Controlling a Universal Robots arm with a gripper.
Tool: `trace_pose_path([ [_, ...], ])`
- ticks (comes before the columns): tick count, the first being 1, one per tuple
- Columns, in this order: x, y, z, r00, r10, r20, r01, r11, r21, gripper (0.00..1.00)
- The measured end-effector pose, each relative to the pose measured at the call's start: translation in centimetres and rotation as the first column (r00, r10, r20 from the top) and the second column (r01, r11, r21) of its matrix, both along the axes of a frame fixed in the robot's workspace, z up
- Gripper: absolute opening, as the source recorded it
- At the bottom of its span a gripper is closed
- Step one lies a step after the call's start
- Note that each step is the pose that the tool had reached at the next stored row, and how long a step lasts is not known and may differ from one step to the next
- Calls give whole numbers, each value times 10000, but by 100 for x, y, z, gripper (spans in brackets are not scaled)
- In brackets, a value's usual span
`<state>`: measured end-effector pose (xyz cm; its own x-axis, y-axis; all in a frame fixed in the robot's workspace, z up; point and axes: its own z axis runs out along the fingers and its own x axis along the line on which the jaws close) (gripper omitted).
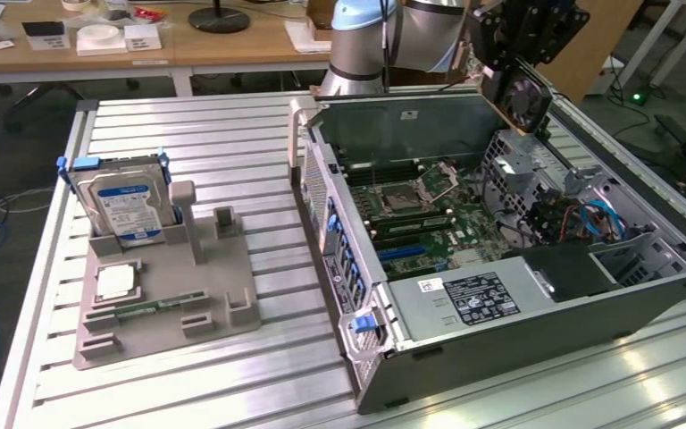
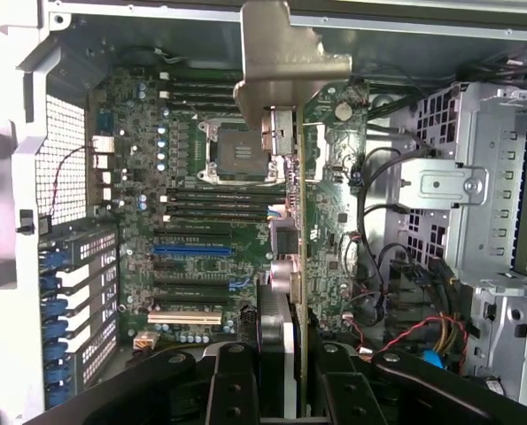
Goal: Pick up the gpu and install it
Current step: 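Insert the gpu into the slot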
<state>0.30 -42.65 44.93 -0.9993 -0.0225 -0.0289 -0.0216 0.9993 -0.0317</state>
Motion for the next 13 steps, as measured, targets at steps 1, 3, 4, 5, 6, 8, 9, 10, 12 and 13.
trace_pose_path([
  [1, 0, 0, 0, 9999, 107, 0, -107, 9999, 1, 28],
  [3, 0, 0, 0, 9993, 369, -1, -369, 9993, -1, 28],
  [4, 0, 0, 0, 9987, 512, 0, -512, 9987, 0, 28],
  [5, 0, 0, 0, 9978, 658, 0, -658, 9978, 0, 28],
  [6, 0, 0, 0, 9968, 799, 0, -799, 9968, -1, 28],
  [8, 0, 0, 0, 9944, 1055, 0, -1055, 9944, 0, 28],
  [9, 0, 0, 0, 9929, 1188, 0, -1188, 9929, 0, 28],
  [10, 0, 0, 0, 9909, 1348, 0, -1348, 9909, -1, 28],
  [12, 0, 0, 0, 9862, 1657, 0, -1657, 9862, 0, 28],
  [13, 0, 0, 0, 9837, 1798, 0, -1798, 9837, 0, 28],
])
